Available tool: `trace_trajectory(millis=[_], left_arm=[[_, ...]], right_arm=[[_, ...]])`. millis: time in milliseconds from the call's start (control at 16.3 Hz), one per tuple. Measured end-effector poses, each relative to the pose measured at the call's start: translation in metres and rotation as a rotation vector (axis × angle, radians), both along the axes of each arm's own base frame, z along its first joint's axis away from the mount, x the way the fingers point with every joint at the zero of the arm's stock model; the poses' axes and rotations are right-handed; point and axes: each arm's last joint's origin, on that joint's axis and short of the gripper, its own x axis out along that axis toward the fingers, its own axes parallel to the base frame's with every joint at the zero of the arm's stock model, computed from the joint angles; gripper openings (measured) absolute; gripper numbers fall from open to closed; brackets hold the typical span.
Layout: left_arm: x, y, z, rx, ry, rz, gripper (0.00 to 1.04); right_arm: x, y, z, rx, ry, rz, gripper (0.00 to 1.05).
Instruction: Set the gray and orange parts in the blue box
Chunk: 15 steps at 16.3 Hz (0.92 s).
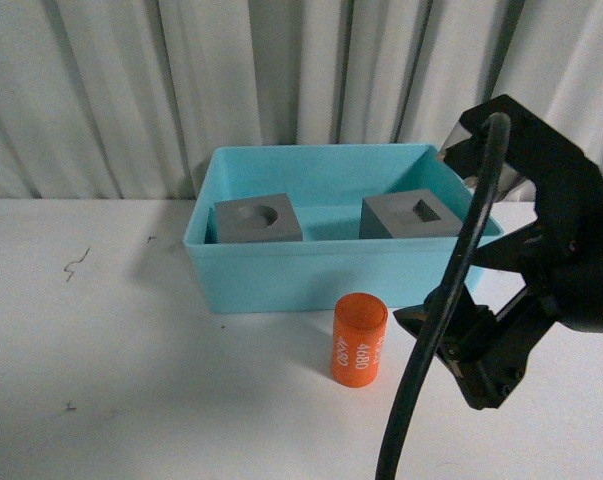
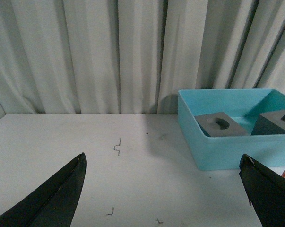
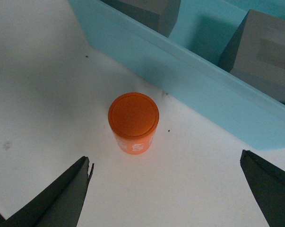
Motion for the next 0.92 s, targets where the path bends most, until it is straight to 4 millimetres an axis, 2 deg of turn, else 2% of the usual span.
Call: trace_trajectory(millis=[307,430,614,921], left_arm=[[0.0,0.0,0.0,0.0,0.0,0.0,0.98],[0.0,0.0,0.0,0.0,0.0,0.0,0.98],[0.0,0.0,0.0,0.0,0.0,0.0,0.98],[0.0,0.0,0.0,0.0,0.0,0.0,0.98]], right_arm=[[0.025,0.032,-0.021,-0.016,0.051,0.024,0.98],[0.036,0.043,-0.032,-0.021,0.08,0.009,0.98],[0.048,0.055,-0.04,-0.002,0.101,-0.011,0.98],[0.051,0.063,-0.061,-0.026,0.165,-0.04,0.98]])
